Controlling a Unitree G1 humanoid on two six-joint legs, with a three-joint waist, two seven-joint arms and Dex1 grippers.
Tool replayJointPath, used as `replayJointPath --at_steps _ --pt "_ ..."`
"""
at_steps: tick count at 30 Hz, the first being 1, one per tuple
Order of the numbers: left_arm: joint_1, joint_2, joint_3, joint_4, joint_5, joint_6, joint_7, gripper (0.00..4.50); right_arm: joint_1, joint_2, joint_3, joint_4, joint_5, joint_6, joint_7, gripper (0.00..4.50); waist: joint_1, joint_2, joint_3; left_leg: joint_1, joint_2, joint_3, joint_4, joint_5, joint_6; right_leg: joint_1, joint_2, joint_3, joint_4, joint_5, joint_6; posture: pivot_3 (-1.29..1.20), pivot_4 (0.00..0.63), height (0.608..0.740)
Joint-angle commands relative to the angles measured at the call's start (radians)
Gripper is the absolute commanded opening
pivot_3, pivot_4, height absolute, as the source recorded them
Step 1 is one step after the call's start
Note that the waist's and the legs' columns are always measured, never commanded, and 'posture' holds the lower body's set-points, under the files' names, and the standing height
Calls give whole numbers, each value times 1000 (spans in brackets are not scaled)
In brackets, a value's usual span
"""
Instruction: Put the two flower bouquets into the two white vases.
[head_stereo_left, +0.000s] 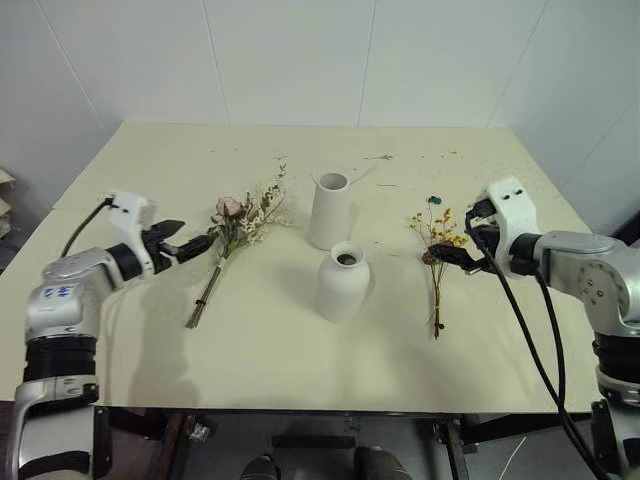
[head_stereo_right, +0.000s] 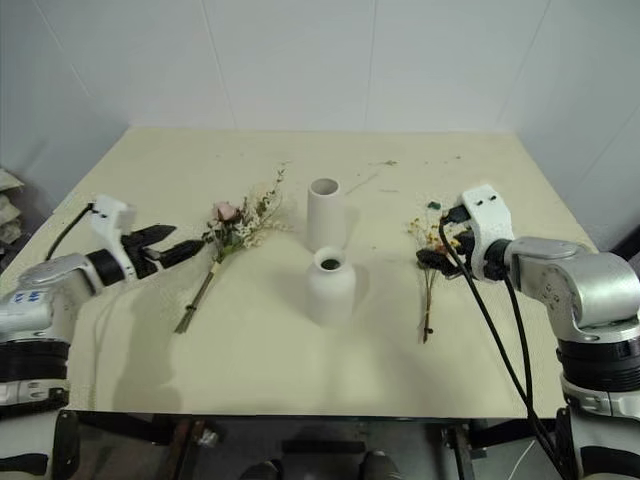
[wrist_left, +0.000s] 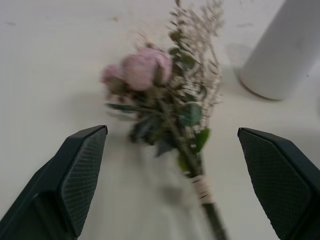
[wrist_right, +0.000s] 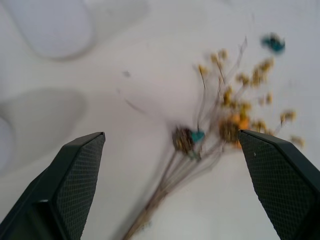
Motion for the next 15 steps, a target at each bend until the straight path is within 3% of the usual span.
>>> replayJointPath --at_steps 1,6,15 --pt "-33 -18 -45 -127 8 193 98 4467 7 -39 -50 -46 3 -130 78 4500 0 0 0 0 0 0 0 0 0 0 0 0 0 0 0 0 150 740" --pt "-99 -40 -142 -165 37 440 185 4467 35 -50 -67 -77 24 -281 193 4500 -4 0 0 1 0 0 1 0 0 0 0 0 1 0 0 0 150 740" --pt "-197 -34 -213 -161 70 679 257 4467 43 -62 -91 -83 67 -391 321 4500 -2 0 0 0 0 0 1 0 0 0 0 0 0 0 0 0 150 740"
